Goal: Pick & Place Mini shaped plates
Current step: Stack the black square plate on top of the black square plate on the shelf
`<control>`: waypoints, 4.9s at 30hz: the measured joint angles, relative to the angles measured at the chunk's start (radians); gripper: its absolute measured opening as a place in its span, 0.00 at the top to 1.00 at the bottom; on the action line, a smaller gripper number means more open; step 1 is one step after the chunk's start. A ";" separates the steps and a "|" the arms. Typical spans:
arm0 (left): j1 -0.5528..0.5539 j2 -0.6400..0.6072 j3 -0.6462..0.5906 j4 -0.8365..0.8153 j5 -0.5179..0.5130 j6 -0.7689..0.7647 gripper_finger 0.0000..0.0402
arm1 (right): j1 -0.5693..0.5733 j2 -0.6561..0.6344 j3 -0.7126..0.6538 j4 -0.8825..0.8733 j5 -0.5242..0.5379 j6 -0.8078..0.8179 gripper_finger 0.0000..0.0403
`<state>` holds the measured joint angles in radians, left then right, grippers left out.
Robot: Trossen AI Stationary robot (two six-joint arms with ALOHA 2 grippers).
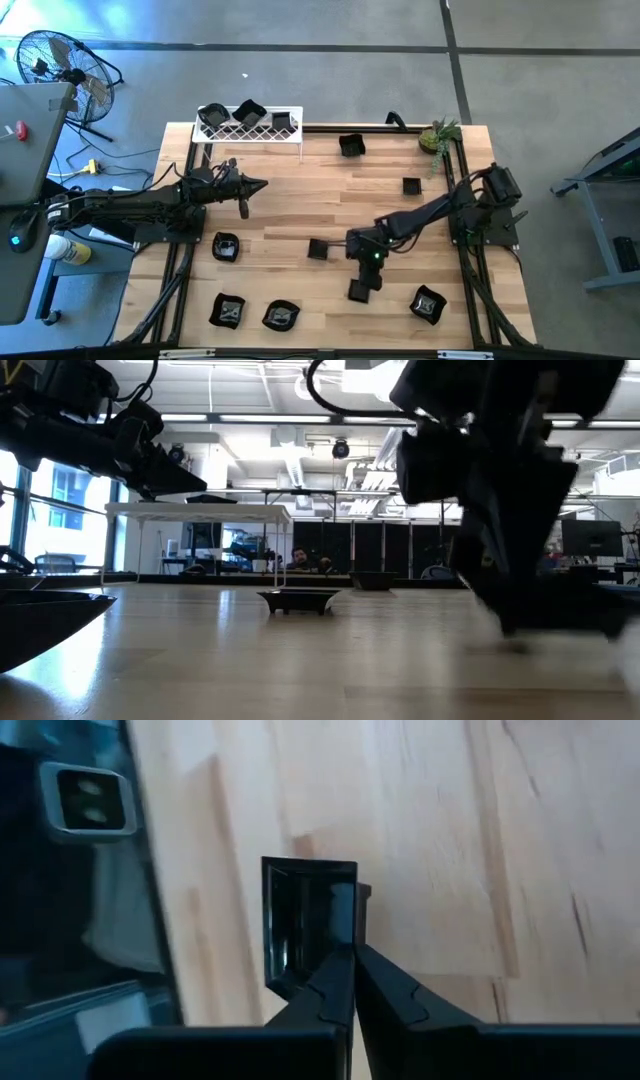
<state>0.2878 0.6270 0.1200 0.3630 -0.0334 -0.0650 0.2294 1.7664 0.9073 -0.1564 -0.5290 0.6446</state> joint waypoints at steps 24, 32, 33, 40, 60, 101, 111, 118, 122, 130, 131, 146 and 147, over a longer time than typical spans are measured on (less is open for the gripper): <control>0.000 0.000 0.000 0.001 0.001 0.008 1.00 | -0.485 0.115 0.351 -0.041 0.092 -0.379 0.98; 0.000 0.000 0.000 0.000 0.005 0.008 1.00 | -0.532 0.380 0.672 -0.242 0.148 -0.643 0.98; 0.000 0.000 0.000 0.000 0.006 0.008 1.00 | -0.532 0.402 0.705 -0.254 0.160 -0.667 0.98; 0.000 0.000 0.000 0.000 0.006 0.008 1.00 | -0.529 0.496 0.855 -0.337 0.223 -0.784 0.98; 0.000 0.010 0.000 -0.066 0.163 -0.023 1.00 | -0.489 0.333 0.662 -0.174 0.299 -0.902 0.98; -0.067 0.835 0.521 -0.401 0.054 0.255 0.83 | -0.406 -0.453 -0.465 0.835 0.478 -0.776 0.99; -0.068 0.898 0.525 -0.398 -0.039 0.301 0.83 | -0.406 -0.454 -0.465 0.834 0.477 -0.778 0.98; -0.068 0.898 0.525 -0.382 -0.083 0.304 0.83 | -0.406 -0.454 -0.465 0.835 0.477 -0.779 0.99; -0.068 0.898 0.525 -0.381 -0.084 0.342 0.83 | -0.406 -0.454 -0.464 0.835 0.477 -0.779 0.98; -0.068 0.898 0.525 -0.369 -0.104 0.507 0.83 | -0.406 -0.454 -0.463 0.835 0.477 -0.779 1.00; -0.068 0.898 0.525 -0.369 -0.104 0.528 0.83 | -0.406 -0.454 -0.463 0.835 0.477 -0.779 1.00; -0.068 0.934 0.525 -0.340 -0.075 0.648 0.83 | -0.406 -0.454 -0.463 0.835 0.477 -0.780 0.99; -0.068 0.950 0.524 -0.337 -0.078 0.652 0.83 | -0.406 -0.454 -0.463 0.835 0.477 -0.780 0.99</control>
<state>0.2195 1.5773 0.6438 0.0260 -0.1118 0.5865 -0.1764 1.3128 0.4438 0.6783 -0.0525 -0.1352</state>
